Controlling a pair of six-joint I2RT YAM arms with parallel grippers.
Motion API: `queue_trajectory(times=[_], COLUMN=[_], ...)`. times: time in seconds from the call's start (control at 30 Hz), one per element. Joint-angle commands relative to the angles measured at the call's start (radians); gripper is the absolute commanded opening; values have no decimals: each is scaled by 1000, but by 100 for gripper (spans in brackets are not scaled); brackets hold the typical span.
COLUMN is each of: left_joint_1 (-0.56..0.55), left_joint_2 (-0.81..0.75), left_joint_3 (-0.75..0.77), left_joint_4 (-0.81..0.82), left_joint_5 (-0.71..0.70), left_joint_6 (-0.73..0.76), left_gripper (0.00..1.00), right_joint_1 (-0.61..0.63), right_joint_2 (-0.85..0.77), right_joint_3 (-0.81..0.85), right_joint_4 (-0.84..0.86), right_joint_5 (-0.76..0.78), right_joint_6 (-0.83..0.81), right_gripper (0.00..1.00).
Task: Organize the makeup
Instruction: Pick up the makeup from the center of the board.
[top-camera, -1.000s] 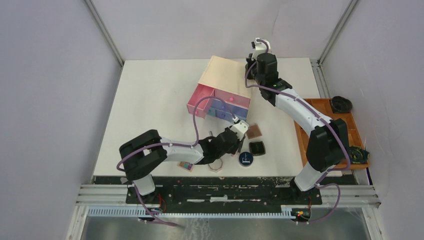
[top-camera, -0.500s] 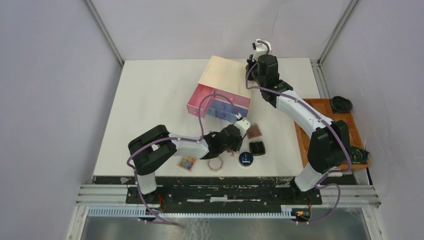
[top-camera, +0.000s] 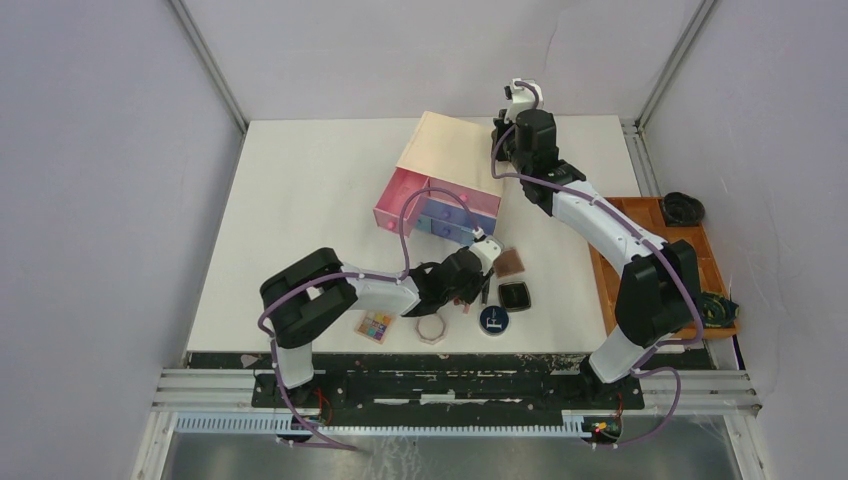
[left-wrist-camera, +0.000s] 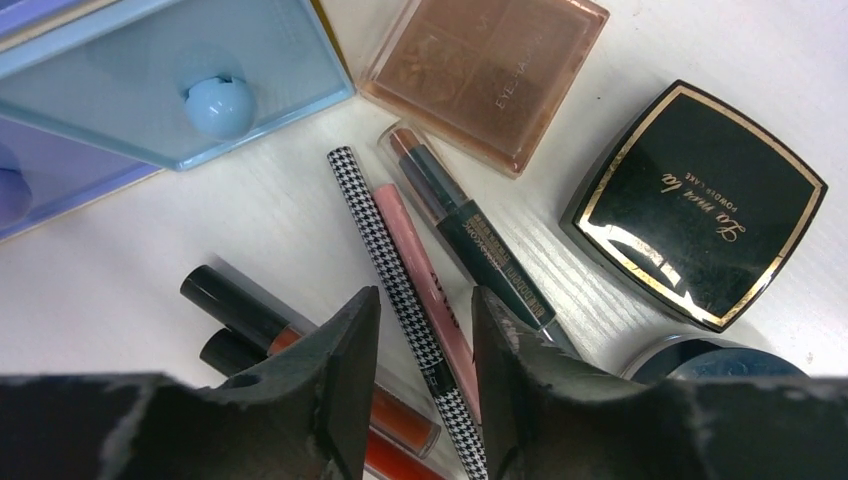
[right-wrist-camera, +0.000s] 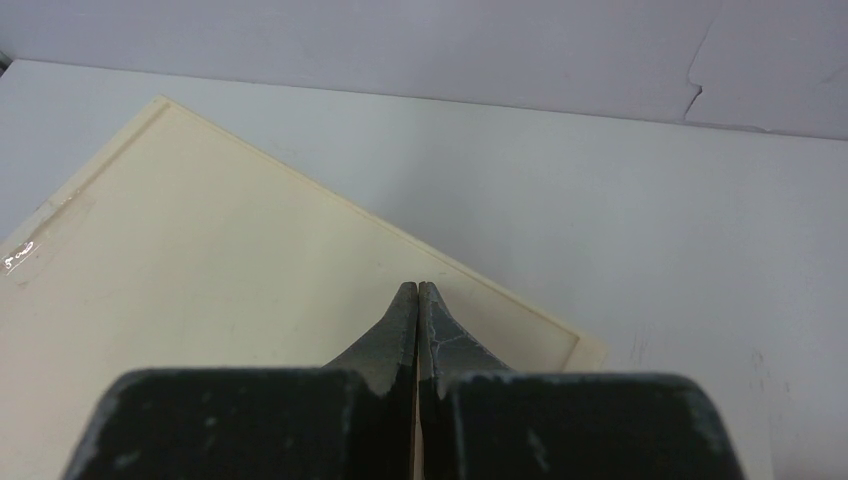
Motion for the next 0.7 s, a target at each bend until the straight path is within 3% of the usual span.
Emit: queue_trajectory(times=[0.0, 0.67], left_joint_1=[2, 12], left_joint_2=[6, -78], left_joint_3=[28, 7], left_joint_4=[0, -39], left_joint_5=[-1, -32], left_joint_6=[2, 14], left_gripper=[48, 53], right_joint_1=[-8, -8], right_joint_2=[57, 57], right_joint_3=[-78, -79], right_joint_4=[-287, -287], right_joint_5=[5, 5], right_joint_6=[-7, -8], right_gripper=[1, 1])
